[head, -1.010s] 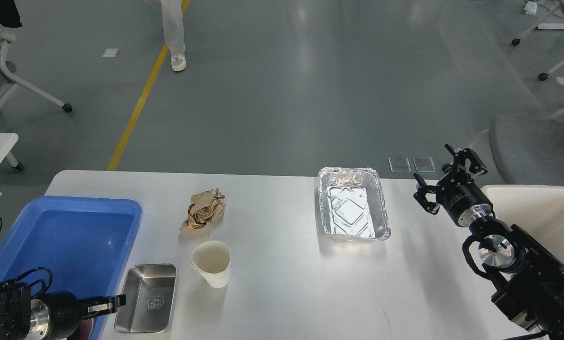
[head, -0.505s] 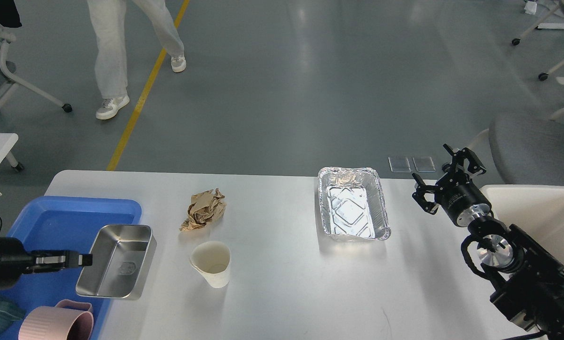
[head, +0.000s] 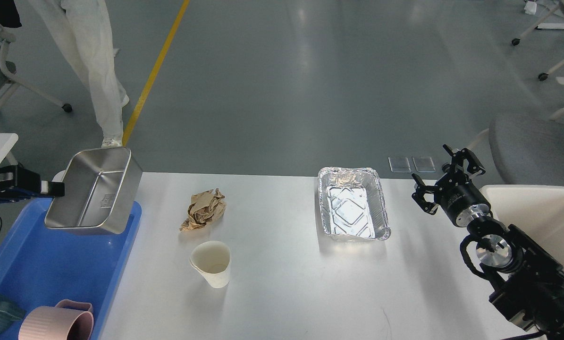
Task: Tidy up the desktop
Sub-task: 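Lift the steel tray with the left gripper over the blue tray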
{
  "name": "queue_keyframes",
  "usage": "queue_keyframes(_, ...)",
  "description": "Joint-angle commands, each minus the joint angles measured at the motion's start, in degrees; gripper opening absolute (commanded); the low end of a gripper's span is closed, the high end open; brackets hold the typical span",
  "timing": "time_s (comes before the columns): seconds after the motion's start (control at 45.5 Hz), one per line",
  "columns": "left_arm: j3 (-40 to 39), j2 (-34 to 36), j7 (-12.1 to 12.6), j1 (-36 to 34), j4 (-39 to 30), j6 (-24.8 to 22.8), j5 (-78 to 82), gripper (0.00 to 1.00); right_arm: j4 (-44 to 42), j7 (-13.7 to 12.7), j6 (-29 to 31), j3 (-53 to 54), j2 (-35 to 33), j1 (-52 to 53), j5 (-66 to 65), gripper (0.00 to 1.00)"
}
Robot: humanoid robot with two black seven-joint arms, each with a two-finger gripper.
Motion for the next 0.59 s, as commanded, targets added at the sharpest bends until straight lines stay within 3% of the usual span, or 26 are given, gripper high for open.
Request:
queue_keyframes(0.0,-0.32,1.80,0.72,-0.45,1.11,0.48,-1.44,0.00,-0.03,0.02,-0.11,0.00,0.00,-0.06,0.01,1.00)
queue_keyframes(0.088,0.47,1.19,1.60,-0.36,3.83,1.09,-1.44,0.00,0.05,0.01,-0.11,0.00,0.09,-0.06,0.01,1.00)
queue_keyframes(0.242,3.11,-2.15,5.20,0.43,10.42,4.25,-1.52,0.00,-0.03,0.01,-0.19,0.00,0.09,0.03,0.01,1.00)
queue_keyframes(0.571,13.92,-11.73,4.50,0.95,24.13,13.13,-1.52,0.00,-0.03,-0.07,-0.19,-0.09,0.00,-0.06,0.01,1.00)
